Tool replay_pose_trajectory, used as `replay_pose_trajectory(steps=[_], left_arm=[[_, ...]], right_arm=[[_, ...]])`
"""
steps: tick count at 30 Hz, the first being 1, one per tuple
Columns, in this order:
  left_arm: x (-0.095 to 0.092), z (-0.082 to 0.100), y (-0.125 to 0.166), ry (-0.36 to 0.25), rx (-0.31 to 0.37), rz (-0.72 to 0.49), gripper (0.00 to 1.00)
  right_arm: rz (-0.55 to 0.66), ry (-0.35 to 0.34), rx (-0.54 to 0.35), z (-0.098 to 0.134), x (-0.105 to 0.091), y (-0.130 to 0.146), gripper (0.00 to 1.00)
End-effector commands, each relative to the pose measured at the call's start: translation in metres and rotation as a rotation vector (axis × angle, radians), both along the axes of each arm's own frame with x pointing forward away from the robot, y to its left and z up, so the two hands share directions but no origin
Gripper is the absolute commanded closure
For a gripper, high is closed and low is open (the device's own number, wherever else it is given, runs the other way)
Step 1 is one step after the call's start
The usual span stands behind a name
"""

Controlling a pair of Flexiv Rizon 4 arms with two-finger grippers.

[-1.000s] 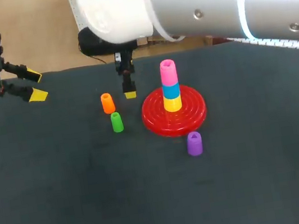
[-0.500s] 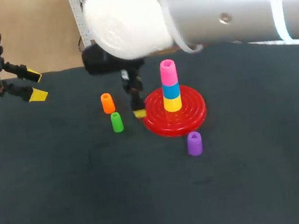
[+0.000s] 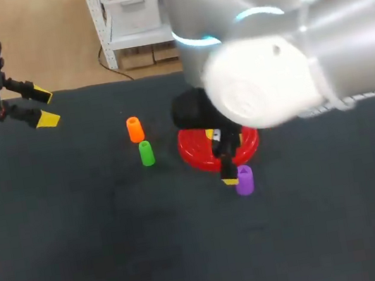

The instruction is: Pick up and stack the cylinders on the red base in this order: pink,purple,orange,green

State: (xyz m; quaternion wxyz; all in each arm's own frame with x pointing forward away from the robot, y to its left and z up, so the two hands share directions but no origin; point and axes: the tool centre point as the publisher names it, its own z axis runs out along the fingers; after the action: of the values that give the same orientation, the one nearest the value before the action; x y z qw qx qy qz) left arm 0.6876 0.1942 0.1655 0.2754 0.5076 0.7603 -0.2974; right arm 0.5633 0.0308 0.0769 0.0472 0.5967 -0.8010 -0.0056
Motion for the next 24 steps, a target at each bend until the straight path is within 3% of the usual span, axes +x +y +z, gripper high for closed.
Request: replay_pose_trajectory(steps=[1,12,24], left_arm=[[0.0,-0.001,0.0,-0.002,-0.001,0.0,0.0],[0.0,-0.001,0.0,-0.002,-0.001,0.0,0.0],[0.0,-0.001,0.0,-0.002,-0.001,0.0,0.0]], right_arm=[[-0.01,-0.111,0.035,-0.009,-0.005,-0.011,0.0],[-0.05,-0.012,0.051,-0.03,0.008,-0.005,0.0],[-0.072,0.01,0.05,-0.046,0.014,-0.007,0.0]])
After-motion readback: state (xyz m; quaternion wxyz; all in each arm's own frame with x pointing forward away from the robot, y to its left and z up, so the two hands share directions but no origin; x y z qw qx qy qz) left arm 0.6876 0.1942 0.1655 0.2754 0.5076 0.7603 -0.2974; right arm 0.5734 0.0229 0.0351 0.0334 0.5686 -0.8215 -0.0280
